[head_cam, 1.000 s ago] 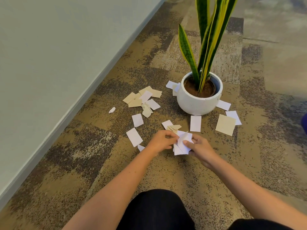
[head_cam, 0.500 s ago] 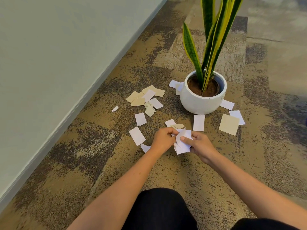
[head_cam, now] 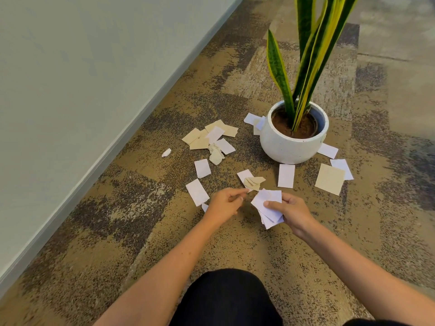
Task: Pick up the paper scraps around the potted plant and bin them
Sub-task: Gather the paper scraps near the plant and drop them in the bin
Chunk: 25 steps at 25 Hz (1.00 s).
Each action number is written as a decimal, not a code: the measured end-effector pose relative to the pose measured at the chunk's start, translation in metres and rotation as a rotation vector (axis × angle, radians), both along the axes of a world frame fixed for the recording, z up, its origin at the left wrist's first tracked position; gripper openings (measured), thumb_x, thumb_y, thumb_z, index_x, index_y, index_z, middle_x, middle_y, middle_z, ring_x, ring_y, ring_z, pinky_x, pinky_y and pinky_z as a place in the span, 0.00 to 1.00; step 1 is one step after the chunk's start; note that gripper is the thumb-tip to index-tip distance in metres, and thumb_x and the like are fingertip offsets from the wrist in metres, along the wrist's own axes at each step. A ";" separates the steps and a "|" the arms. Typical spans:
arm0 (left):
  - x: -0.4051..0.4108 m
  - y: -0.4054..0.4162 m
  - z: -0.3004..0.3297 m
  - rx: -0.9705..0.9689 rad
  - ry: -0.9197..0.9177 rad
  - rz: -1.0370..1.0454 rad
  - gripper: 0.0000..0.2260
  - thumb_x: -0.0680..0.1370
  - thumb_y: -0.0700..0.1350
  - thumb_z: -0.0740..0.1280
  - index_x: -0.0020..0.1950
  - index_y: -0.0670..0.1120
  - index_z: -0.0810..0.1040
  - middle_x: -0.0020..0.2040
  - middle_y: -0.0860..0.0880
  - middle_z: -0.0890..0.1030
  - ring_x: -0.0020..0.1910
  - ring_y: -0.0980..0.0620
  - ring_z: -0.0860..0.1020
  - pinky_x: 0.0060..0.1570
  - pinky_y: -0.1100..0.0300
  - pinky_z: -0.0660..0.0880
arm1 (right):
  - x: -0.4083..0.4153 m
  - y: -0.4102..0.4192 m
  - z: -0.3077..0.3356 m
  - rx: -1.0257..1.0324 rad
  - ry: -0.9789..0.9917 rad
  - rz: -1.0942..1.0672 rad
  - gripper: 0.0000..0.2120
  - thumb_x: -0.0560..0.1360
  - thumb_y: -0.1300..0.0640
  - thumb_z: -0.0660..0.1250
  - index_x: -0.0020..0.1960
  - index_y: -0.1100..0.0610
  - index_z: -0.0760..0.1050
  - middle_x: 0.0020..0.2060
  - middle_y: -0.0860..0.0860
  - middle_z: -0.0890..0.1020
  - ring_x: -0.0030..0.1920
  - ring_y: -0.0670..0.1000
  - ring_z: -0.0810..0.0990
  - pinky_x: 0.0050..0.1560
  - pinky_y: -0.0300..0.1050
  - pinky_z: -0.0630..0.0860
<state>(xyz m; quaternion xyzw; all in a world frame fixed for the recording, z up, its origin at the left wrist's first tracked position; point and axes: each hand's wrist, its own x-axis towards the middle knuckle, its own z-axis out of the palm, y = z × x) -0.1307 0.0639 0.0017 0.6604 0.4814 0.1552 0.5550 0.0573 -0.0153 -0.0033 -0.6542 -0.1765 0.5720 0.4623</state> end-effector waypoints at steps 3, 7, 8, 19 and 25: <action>-0.029 0.020 -0.019 0.326 0.515 -0.207 0.20 0.77 0.44 0.66 0.69 0.51 0.71 0.60 0.50 0.73 0.58 0.49 0.73 0.60 0.53 0.75 | 0.010 -0.007 -0.006 -0.040 -0.028 0.035 0.17 0.69 0.67 0.72 0.58 0.62 0.77 0.45 0.55 0.84 0.38 0.53 0.84 0.30 0.43 0.79; -0.055 0.037 -0.035 0.329 0.827 -0.477 0.20 0.73 0.47 0.71 0.63 0.47 0.72 0.60 0.46 0.70 0.61 0.44 0.69 0.56 0.48 0.74 | 0.023 -0.020 -0.014 -0.082 -0.057 0.042 0.19 0.70 0.66 0.72 0.59 0.63 0.76 0.46 0.56 0.84 0.41 0.55 0.83 0.30 0.43 0.79; -0.057 0.039 -0.037 0.316 0.803 -0.488 0.16 0.73 0.46 0.72 0.58 0.46 0.74 0.57 0.46 0.72 0.58 0.45 0.71 0.53 0.50 0.74 | 0.025 -0.023 -0.015 -0.089 -0.049 0.033 0.19 0.70 0.66 0.72 0.60 0.64 0.76 0.46 0.57 0.84 0.41 0.55 0.83 0.30 0.43 0.79; 0.006 0.040 0.039 -0.236 -0.124 -0.018 0.11 0.73 0.38 0.71 0.46 0.54 0.80 0.37 0.58 0.81 0.42 0.56 0.80 0.41 0.64 0.79 | 0.011 -0.001 0.000 -0.025 -0.071 -0.117 0.17 0.70 0.68 0.72 0.58 0.62 0.77 0.48 0.57 0.83 0.46 0.57 0.82 0.46 0.52 0.79; 0.054 0.021 0.053 -0.256 -0.089 -0.053 0.12 0.71 0.35 0.73 0.52 0.44 0.79 0.39 0.49 0.81 0.38 0.53 0.78 0.36 0.62 0.76 | 0.003 0.013 0.018 0.034 0.029 -0.041 0.09 0.72 0.69 0.69 0.47 0.57 0.79 0.41 0.52 0.84 0.40 0.51 0.82 0.43 0.48 0.80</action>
